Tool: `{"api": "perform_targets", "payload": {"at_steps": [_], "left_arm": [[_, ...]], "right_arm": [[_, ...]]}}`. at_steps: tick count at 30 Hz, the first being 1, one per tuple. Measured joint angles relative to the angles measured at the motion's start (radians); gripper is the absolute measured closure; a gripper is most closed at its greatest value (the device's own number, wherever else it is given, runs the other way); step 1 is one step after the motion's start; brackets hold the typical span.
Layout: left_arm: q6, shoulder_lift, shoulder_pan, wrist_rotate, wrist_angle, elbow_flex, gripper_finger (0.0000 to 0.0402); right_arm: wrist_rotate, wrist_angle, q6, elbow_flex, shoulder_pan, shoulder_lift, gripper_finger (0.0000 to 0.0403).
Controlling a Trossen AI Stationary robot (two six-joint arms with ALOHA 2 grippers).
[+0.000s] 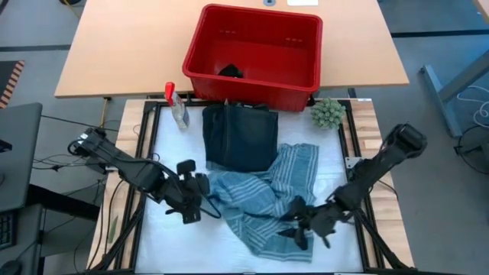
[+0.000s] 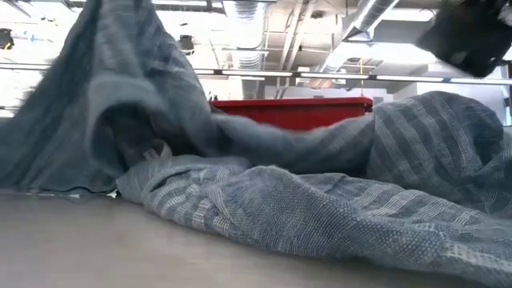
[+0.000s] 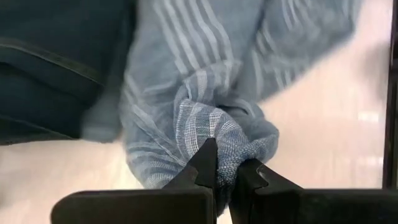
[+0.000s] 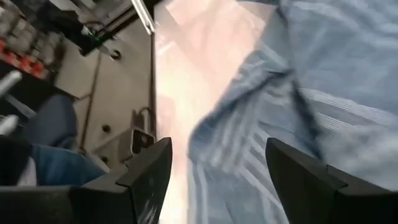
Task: Fold Laundry from Bin
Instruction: Fold the blue long sleeve on the table
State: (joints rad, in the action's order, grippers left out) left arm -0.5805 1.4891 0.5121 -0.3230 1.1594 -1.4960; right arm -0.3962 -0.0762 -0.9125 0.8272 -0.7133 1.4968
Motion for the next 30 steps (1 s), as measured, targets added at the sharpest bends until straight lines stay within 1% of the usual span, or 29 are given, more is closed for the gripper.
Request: {"api": "perform_targets", "payload": {"at_steps": [4,7,11,17,21,23,26,30], "left_arm": [[0.071,0.001,-0.001,0.051,-0.004,0.019,0.0401],[0.137,-0.003,-0.001,0.057,0.003,0.020,0.0401],[0.229,-0.005,-0.001,0.076,0.037,0.020,0.0401],[0.317,-0.005,-0.001,0.076,0.095,0.030,0.0401],[0.357,-0.005,-0.001,0.076,0.084,0.030,0.0401],[0.373,-0.005,-0.001,0.076,0.072,0.030,0.0401],[0.388,-0.005,-0.001,0.076,0.068,0.030,0.0401],[0.394,-0.005,-0.001,0.076,0.067,0.030,0.0401]], "right_arm": [[0.035,-0.225,-0.012,0.016,0.024,0.152,0.0117],[0.060,-0.260,-0.067,0.083,0.029,0.274,0.0117],[0.081,-0.231,-0.134,0.193,0.029,0.409,0.0117],[0.081,-0.205,-0.331,0.308,0.045,0.528,0.0117],[0.043,-0.149,-0.470,0.368,0.050,0.582,0.0117],[0.005,-0.107,-0.524,0.394,0.055,0.605,0.0117],[-0.041,-0.051,-0.547,0.433,0.056,0.619,0.0117],[-0.078,0.079,-0.543,0.473,0.071,0.619,0.0126]]}}
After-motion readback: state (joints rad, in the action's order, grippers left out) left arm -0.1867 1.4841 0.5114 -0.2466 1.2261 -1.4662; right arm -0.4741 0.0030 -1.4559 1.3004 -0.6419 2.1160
